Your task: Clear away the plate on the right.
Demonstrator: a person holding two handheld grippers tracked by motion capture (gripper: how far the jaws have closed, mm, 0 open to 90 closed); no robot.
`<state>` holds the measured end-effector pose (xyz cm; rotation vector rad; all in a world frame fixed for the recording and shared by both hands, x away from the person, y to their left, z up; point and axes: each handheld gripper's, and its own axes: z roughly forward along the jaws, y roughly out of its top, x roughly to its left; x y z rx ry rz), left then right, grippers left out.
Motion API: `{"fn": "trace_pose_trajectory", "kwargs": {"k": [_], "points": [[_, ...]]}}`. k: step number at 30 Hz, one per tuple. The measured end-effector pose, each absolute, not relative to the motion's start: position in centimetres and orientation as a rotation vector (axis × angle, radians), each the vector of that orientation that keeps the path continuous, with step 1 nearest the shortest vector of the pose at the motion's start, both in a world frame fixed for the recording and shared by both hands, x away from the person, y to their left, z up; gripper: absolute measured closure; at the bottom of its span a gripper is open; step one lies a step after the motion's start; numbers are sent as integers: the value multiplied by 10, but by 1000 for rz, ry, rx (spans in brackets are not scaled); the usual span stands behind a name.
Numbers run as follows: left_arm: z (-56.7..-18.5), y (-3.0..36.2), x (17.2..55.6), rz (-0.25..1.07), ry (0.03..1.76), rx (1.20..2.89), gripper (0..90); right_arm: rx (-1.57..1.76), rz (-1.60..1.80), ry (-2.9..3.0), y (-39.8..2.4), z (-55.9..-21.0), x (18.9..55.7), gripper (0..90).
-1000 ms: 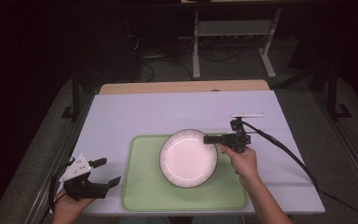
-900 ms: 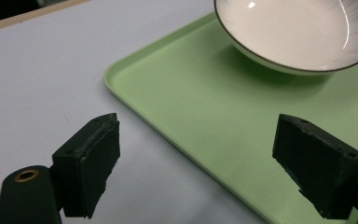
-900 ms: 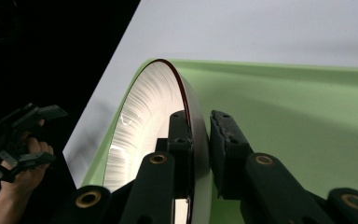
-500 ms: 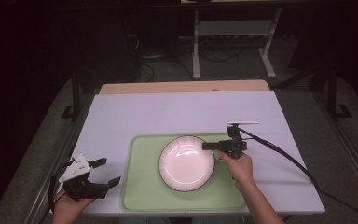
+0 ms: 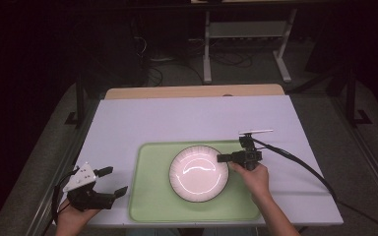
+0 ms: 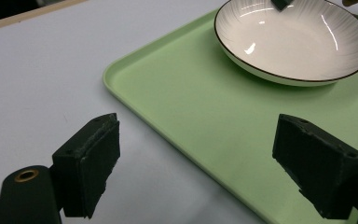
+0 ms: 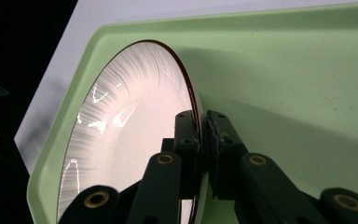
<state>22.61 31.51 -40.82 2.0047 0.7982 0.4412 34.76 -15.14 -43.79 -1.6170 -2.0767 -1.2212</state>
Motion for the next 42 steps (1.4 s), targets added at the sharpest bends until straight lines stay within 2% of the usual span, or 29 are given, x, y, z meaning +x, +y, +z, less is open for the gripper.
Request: {"fn": "trace_pose_trajectory", "kwargs": {"k": [33,38,42], "points": [[-408,315,226,438,800,2006,147,-1640,-1127,-2086,-144,-448,344,812],[-409,315,226,438,798,2007,147,-1629,-1140,-2098,-145,-447,343,789],[-409,314,226,436,795,2008,147,-1621,-1183,-2147,-150,-441,342,697]]}}
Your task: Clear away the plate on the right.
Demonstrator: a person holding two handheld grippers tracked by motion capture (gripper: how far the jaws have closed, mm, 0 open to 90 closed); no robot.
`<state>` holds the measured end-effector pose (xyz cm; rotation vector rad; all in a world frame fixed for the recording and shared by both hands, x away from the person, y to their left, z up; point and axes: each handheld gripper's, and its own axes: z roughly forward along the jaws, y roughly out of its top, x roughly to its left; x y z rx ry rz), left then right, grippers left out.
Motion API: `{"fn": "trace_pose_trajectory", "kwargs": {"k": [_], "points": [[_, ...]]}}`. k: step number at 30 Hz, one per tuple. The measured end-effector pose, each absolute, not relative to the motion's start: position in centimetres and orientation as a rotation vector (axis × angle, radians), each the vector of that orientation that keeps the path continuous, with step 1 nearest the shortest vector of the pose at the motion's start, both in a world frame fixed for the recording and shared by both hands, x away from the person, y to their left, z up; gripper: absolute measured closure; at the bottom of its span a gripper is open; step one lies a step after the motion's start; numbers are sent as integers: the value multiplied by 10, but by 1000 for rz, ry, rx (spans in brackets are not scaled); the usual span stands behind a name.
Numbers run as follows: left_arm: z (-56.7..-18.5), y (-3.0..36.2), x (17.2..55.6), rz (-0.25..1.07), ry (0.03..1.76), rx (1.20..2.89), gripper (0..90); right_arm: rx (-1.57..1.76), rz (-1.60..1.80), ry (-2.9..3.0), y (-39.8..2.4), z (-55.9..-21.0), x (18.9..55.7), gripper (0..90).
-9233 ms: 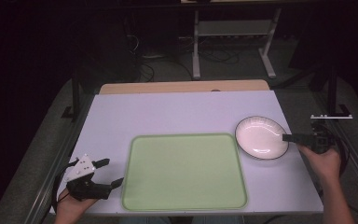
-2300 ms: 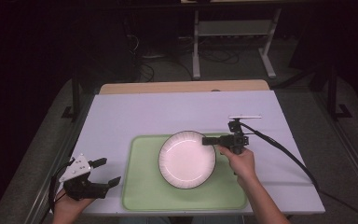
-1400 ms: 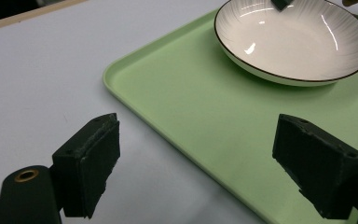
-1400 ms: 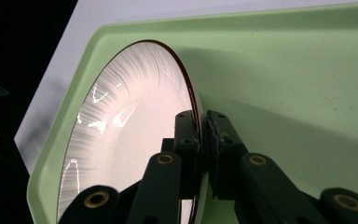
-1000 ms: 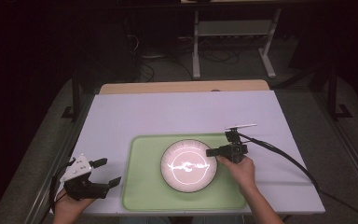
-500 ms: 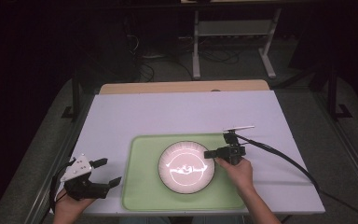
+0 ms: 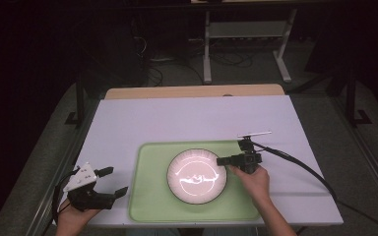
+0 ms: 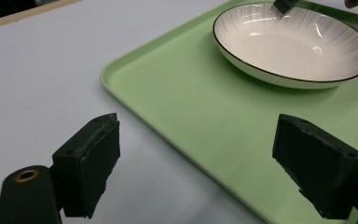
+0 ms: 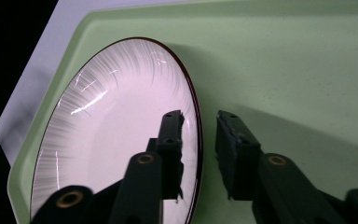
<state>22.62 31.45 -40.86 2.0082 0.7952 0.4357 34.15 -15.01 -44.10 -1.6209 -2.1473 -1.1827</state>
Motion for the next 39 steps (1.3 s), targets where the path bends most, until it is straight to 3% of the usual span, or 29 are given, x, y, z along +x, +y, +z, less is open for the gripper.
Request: {"fn": "trace_pose_trajectory", "kwargs": {"k": [13,39], "points": [[-410,314,227,437,799,2016,147,-1605,-1357,-2210,-181,-434,331,451],[-412,311,228,432,805,2028,147,-1497,-1615,-2437,-220,-412,310,267]]}}
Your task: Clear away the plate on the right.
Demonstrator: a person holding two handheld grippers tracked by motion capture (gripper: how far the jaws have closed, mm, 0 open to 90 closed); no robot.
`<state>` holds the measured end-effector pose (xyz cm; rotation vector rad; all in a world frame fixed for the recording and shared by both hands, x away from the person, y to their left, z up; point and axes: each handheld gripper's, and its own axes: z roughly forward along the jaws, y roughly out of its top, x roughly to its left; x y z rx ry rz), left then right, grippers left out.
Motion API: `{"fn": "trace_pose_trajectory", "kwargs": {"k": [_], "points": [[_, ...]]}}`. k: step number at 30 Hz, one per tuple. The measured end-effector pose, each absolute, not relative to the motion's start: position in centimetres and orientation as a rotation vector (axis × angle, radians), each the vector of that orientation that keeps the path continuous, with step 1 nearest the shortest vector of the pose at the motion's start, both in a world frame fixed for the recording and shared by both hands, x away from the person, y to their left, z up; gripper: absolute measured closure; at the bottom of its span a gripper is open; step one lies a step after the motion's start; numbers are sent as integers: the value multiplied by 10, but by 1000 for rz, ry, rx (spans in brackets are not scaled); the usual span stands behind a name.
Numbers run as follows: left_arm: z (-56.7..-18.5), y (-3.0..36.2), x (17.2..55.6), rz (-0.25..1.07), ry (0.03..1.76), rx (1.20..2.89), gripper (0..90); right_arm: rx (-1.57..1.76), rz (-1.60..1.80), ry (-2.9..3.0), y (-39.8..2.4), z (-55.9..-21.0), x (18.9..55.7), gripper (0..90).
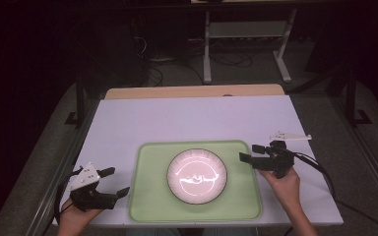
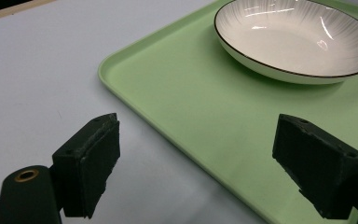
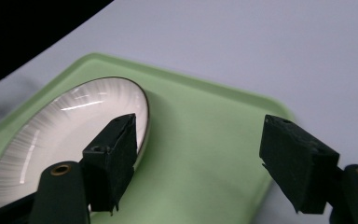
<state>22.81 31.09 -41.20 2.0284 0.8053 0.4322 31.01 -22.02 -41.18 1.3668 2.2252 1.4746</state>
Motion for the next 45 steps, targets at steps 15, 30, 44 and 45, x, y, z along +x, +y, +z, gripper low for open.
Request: {"fn": "trace_pose_trajectory", "kwargs": {"k": [15,30,44,45], "points": [[-413,310,230,431,821,2034,147,1243,1401,2116,-250,-401,287,240],[-414,310,230,428,825,2030,147,1193,1355,2072,-268,-404,264,223],[-414,310,228,424,824,2035,146,1206,1336,2063,-276,-416,254,216],[-414,310,228,422,823,2036,147,1208,1337,2064,-276,-416,253,216]]}}
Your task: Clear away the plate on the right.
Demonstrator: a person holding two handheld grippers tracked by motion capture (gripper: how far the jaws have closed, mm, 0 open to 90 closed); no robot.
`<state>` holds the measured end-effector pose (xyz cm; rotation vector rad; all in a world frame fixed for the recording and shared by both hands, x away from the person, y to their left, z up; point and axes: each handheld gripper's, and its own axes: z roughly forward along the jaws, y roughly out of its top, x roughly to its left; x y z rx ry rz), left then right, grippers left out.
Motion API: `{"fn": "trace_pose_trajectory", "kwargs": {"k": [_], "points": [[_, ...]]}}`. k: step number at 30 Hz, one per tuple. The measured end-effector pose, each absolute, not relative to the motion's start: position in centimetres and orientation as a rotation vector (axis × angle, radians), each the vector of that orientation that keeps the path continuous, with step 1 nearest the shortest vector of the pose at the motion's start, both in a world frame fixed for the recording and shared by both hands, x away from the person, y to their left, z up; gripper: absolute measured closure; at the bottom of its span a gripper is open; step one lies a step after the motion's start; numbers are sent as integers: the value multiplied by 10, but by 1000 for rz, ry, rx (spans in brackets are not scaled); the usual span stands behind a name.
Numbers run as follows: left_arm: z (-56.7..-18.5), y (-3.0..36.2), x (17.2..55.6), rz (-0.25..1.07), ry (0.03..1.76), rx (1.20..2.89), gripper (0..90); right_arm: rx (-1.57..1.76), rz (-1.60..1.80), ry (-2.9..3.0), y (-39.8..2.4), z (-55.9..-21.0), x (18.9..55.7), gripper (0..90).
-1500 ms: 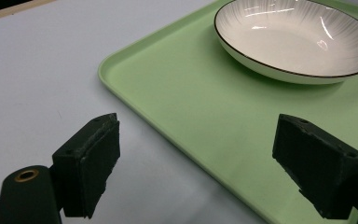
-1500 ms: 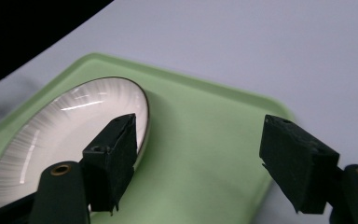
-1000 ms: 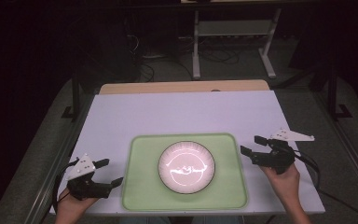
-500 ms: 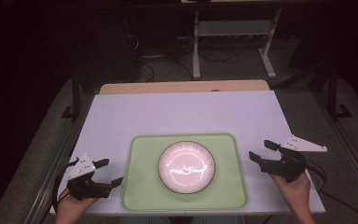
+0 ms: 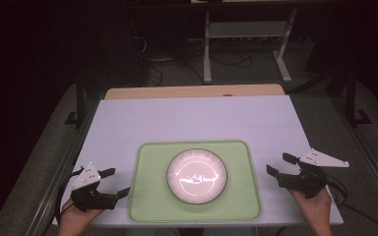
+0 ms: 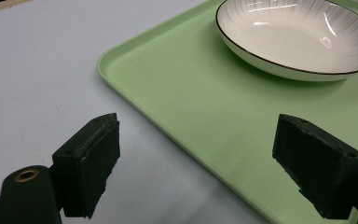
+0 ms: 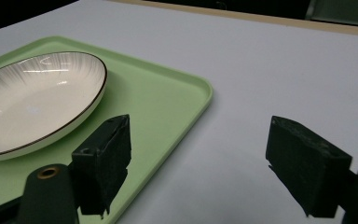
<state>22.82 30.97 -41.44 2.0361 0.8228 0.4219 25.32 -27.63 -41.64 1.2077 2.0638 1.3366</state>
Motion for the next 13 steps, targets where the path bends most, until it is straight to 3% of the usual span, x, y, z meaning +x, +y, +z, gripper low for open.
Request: {"fn": "trace_pose_trajectory", "kwargs": {"k": [13], "points": [[-415,310,229,421,819,2042,147,1193,1292,2075,-275,-420,252,214]]}}
